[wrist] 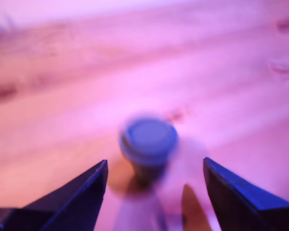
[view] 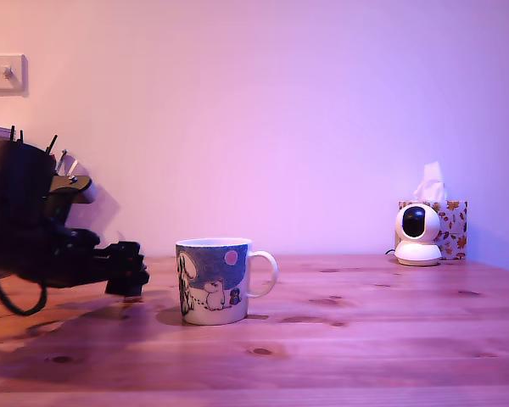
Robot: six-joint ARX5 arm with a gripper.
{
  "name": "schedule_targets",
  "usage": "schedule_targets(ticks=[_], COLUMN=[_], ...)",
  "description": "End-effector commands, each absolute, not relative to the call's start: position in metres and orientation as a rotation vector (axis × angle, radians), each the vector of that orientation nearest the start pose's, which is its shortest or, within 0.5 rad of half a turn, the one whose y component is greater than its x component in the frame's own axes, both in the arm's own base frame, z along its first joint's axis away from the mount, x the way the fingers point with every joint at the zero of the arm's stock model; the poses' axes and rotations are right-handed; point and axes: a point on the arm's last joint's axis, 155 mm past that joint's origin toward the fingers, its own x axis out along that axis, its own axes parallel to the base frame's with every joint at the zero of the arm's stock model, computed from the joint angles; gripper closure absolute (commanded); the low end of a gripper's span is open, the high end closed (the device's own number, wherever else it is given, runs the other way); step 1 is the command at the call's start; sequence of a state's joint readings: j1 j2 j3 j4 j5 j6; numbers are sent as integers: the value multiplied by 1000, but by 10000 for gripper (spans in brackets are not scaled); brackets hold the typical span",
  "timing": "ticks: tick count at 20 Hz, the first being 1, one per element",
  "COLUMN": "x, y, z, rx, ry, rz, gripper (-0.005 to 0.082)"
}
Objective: Pick up the coffee capsules on the table and drop them inside the coffee cup
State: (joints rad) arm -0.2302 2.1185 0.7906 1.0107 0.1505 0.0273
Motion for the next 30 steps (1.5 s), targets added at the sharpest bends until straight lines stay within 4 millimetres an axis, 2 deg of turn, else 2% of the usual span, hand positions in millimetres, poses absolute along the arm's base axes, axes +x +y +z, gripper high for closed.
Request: schedule_targets(ticks=[1, 8, 12, 20, 21, 24, 26, 28, 30], x=[492, 511, 521, 520, 520, 518, 518, 517, 517], y=[-140, -146, -148, -148, -148, -148, -147, -147, -147], z=[7, 2, 6, -3, -3, -6, -7, -8, -8], rx=[35, 33, 28, 32, 32, 32, 32, 32, 33], ry=[351, 350, 352, 398, 399, 411, 417, 421, 419], rz=[-373, -380, -379, -378, -378, -379, -379, -378, -379], gripper=[196, 197, 198, 204, 227, 402, 484, 541, 559])
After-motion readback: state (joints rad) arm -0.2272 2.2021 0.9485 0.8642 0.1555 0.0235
